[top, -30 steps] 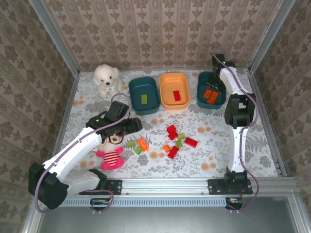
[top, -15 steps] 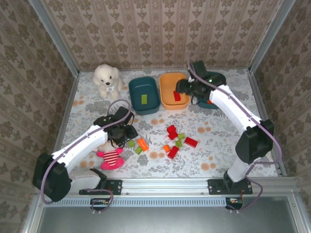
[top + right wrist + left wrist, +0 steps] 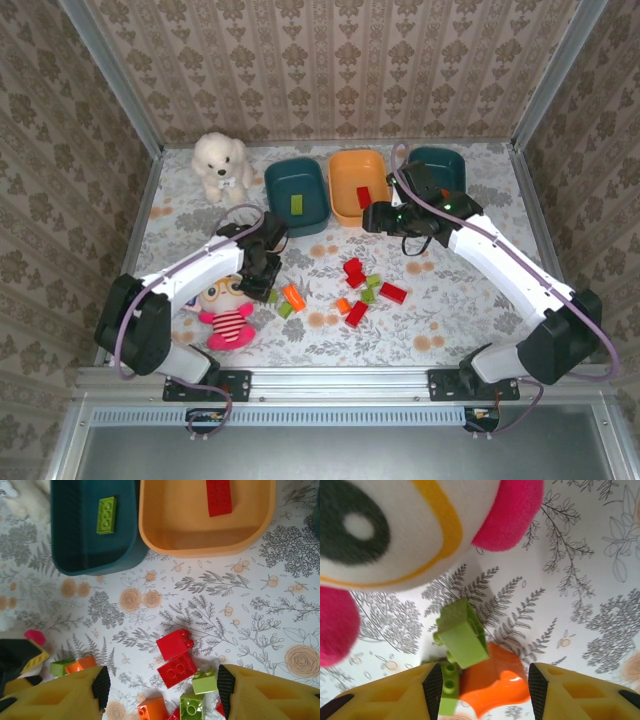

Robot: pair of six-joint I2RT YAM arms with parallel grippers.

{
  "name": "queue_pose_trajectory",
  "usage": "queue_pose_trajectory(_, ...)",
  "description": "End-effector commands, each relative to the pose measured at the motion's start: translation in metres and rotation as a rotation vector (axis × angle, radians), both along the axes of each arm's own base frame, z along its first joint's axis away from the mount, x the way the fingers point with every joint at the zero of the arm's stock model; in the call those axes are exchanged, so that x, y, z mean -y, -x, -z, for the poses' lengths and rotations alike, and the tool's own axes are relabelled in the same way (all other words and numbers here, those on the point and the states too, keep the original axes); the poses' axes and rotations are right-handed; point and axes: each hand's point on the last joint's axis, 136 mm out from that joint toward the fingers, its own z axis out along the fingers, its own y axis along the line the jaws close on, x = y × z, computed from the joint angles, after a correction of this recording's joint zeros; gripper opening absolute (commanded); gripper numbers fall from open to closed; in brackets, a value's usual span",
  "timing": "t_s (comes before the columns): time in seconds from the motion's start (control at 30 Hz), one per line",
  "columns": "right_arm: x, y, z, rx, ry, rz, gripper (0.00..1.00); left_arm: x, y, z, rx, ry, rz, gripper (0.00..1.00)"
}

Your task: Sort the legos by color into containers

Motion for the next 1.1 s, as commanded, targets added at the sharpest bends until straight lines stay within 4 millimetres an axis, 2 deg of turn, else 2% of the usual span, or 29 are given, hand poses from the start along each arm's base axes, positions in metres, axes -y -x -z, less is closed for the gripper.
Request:
queue_pose_trajectory(0.0,0.003,0.016,-0.003,-0.019,-0.010,-0.024,0.62,-0.005,0.014,0.001,-0.079,-0.051,-0.142,0.52)
queue_pose_trajectory(0.13,-0.002,0.019,-0.010,-0.010,-0.041,-0.046,0.62,0.001,0.021,0.012,-0.104,-0.046,-0.179,0.55)
queue_pose_trajectory(0.27,-0.034,0.031,-0.030,0.052,-0.228,-0.205,0.67,0.003,0.020,0.022,-0.127,-0.062,-0.186,0.56)
queue_pose_trajectory(0.37,-0.048,0.043,-0.037,0.047,-0.322,-0.281,0.68,0.003,0.016,0.028,-0.123,-0.075,-0.192,0.56)
queue_pose_trajectory(0.67,-0.042,0.057,-0.032,0.022,-0.333,-0.276,0.68,0.001,0.012,0.050,-0.125,-0.105,-0.180,0.54)
queue_pose_trajectory(0.73,-0.042,0.058,-0.032,0.022,-0.332,-0.274,0.68,0.000,0.009,0.053,-0.115,-0.107,-0.174,0.51)
queue_pose_trajectory(0.87,-0.039,0.058,-0.031,0.019,-0.326,-0.266,0.68,-0.004,0.006,0.052,-0.097,-0.133,-0.158,0.37)
queue_pose_trajectory(0.97,-0.038,0.059,-0.031,0.020,-0.326,-0.260,0.68,-0.008,0.000,0.042,-0.069,-0.160,-0.132,0.24)
queue_pose_trajectory(1.07,-0.037,0.059,-0.030,0.018,-0.325,-0.254,0.68,-0.012,-0.008,0.022,-0.027,-0.195,-0.094,0.13)
